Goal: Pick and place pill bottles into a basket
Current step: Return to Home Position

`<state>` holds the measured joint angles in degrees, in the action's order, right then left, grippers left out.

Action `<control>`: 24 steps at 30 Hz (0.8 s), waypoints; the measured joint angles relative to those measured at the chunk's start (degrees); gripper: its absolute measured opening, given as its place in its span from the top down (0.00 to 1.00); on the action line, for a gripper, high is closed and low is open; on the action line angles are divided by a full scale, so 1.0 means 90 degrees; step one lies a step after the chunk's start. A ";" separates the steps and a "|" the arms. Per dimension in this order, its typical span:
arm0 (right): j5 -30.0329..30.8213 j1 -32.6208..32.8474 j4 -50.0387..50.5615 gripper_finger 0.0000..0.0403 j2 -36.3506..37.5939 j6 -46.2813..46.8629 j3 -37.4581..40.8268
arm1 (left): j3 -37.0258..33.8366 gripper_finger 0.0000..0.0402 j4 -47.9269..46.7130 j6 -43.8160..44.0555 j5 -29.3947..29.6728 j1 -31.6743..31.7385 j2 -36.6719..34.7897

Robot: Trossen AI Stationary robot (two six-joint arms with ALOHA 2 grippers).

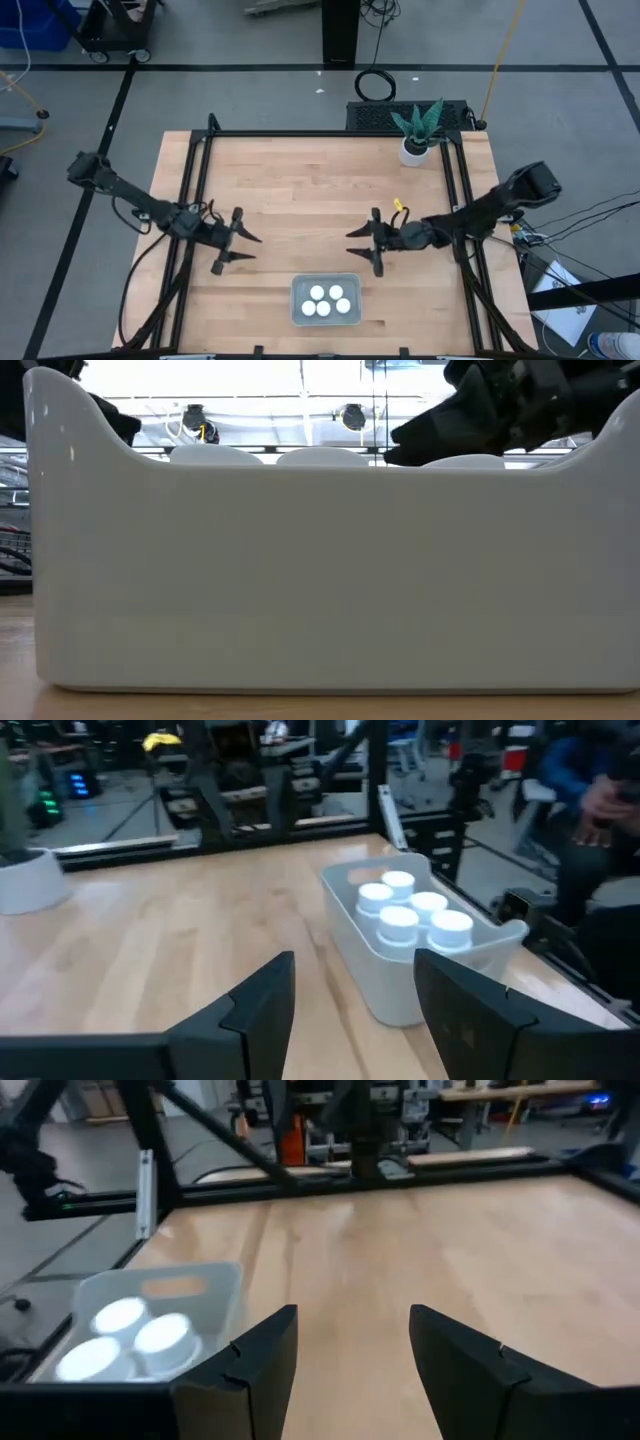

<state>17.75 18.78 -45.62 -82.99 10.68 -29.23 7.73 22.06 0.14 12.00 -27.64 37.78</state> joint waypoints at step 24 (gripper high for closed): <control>-0.0834 -0.1102 -0.2096 0.54 0.2642 -0.0211 0.3051 | -0.0341 0.47 -0.1367 -0.0269 -0.3125 0.3612 -0.1595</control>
<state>10.24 8.86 -64.49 -59.21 8.78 -1.78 4.67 9.75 -2.28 -16.13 4.87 23.42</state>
